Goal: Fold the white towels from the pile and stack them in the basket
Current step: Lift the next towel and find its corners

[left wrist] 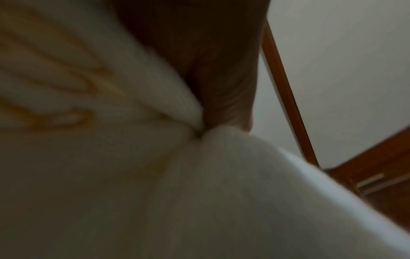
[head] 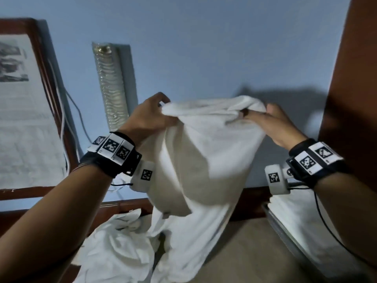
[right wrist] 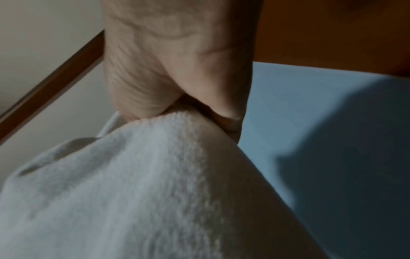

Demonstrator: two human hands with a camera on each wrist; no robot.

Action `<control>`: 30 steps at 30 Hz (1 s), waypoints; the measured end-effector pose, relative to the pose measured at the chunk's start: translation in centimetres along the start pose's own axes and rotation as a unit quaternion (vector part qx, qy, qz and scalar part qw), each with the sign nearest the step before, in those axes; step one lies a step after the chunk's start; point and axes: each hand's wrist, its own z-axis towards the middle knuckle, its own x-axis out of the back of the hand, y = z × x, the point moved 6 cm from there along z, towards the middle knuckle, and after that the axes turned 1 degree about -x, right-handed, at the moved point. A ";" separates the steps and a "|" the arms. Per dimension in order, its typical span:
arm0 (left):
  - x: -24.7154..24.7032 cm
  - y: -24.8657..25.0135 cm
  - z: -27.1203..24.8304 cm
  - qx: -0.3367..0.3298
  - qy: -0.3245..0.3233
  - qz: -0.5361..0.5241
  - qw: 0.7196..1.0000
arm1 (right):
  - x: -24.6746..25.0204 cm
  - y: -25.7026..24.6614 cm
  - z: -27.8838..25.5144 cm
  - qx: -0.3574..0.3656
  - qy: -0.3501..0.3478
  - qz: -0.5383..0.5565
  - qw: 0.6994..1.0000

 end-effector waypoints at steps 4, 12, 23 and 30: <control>-3.6 2.0 -1.4 0.021 -0.133 0.016 0.991 | 4.6 -0.1 2.1 0.068 0.033 -0.136 0.988; -4.9 1.5 -3.4 0.085 0.060 -0.048 0.993 | 5.9 4.2 -1.2 0.014 -0.194 -0.263 0.945; -3.5 4.7 -7.1 0.070 0.181 -0.153 0.969 | 3.6 25.5 -16.4 -0.190 -0.428 -0.300 0.831; -6.0 -3.5 -11.4 0.142 -0.065 0.143 0.977 | 8.0 18.2 -9.4 -0.076 -0.107 -0.120 0.984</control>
